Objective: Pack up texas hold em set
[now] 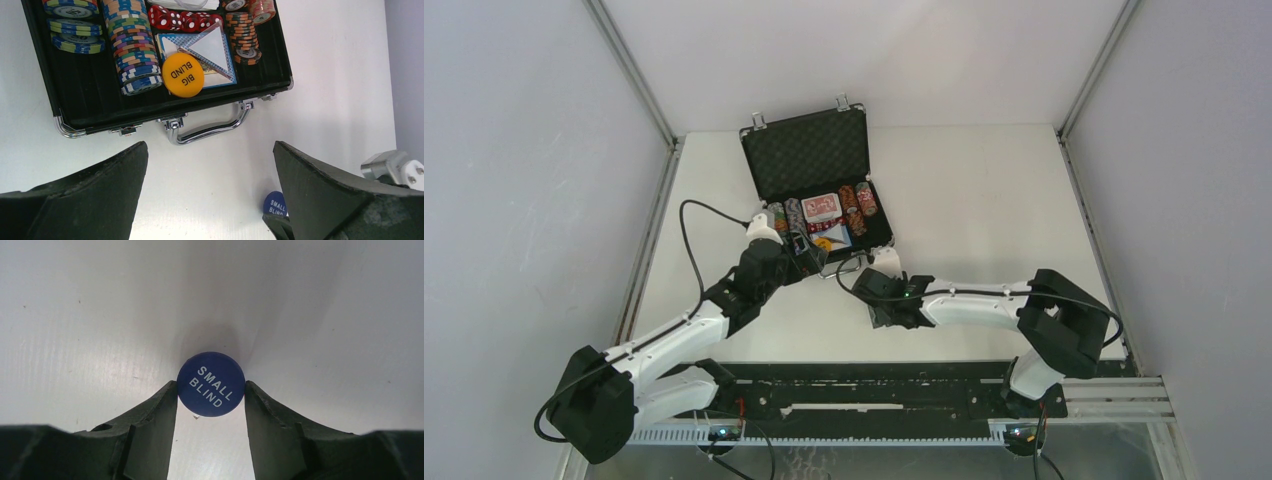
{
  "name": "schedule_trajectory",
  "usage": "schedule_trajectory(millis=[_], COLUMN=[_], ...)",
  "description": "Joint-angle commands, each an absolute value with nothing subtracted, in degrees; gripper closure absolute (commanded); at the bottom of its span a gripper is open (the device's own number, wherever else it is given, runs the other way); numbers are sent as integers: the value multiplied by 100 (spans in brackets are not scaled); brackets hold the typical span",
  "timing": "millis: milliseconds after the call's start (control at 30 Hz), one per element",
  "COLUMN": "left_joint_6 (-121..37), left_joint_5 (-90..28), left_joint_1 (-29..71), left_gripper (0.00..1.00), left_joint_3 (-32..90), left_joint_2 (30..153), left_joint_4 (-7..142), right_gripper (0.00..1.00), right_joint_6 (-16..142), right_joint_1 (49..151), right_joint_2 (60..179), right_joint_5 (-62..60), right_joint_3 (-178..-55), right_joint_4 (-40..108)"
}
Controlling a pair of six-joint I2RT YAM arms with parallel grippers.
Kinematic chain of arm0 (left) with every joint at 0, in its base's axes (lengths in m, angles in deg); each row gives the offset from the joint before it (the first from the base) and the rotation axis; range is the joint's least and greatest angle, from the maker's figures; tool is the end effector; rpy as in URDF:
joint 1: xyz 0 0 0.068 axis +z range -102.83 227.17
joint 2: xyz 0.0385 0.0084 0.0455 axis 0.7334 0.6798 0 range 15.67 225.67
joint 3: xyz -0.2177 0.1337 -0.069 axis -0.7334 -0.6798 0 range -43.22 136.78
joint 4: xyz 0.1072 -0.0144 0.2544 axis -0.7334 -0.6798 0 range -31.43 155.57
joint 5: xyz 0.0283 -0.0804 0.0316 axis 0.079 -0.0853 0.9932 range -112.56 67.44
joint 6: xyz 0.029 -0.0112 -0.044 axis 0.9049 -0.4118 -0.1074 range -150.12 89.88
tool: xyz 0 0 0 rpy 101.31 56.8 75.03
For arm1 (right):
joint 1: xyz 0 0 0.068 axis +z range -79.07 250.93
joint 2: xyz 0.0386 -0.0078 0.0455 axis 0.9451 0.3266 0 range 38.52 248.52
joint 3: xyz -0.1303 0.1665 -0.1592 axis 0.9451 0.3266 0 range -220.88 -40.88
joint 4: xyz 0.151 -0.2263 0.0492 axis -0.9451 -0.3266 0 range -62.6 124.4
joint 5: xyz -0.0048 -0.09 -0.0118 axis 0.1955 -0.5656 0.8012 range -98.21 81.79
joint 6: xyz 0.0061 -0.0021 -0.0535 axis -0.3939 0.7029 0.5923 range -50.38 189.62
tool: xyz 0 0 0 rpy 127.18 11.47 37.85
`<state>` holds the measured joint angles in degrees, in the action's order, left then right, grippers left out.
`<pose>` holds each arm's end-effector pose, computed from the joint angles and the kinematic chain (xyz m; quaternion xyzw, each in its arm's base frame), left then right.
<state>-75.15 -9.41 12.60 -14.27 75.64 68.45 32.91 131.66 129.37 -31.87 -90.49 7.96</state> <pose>0.2043 -0.1308 0.2005 -0.1363 0.8432 -0.2514 0.4552 0.1591 0.2547 0.1436 -0.1609 0.9475 0.0097 0.2761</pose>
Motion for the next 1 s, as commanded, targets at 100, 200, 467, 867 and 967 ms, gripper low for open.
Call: schedule_trajectory(millis=[100, 200, 467, 867, 967], left_joint_6=[-7419, -7419, -7424, -7415, -7398], left_joint_5=[-903, -895, -887, -844, -809], left_joint_1=[1280, 1281, 1281, 1281, 1275], left_gripper=[0, 0, 0, 0, 0], left_joint_3=[-1378, -1373, -1378, -1393, -1393], left_joint_2=[7542, 7548, 7537, 7471, 7459], left_joint_4=[6971, 6970, 6975, 6945, 6931], right_gripper=[43, 43, 43, 42, 36], right_joint_6=[3699, 3912, 4483, 5211, 5350], right_joint_1=[12892, 12751, 12344, 11758, 11613], right_joint_2=[12653, 12742, 13447, 15622, 16347], right_joint_5=[-3336, -3321, -3269, -2788, -2567], right_joint_3=[-9580, -9856, -11001, -13848, -15018], right_joint_4=[786, 781, 805, 698, 556])
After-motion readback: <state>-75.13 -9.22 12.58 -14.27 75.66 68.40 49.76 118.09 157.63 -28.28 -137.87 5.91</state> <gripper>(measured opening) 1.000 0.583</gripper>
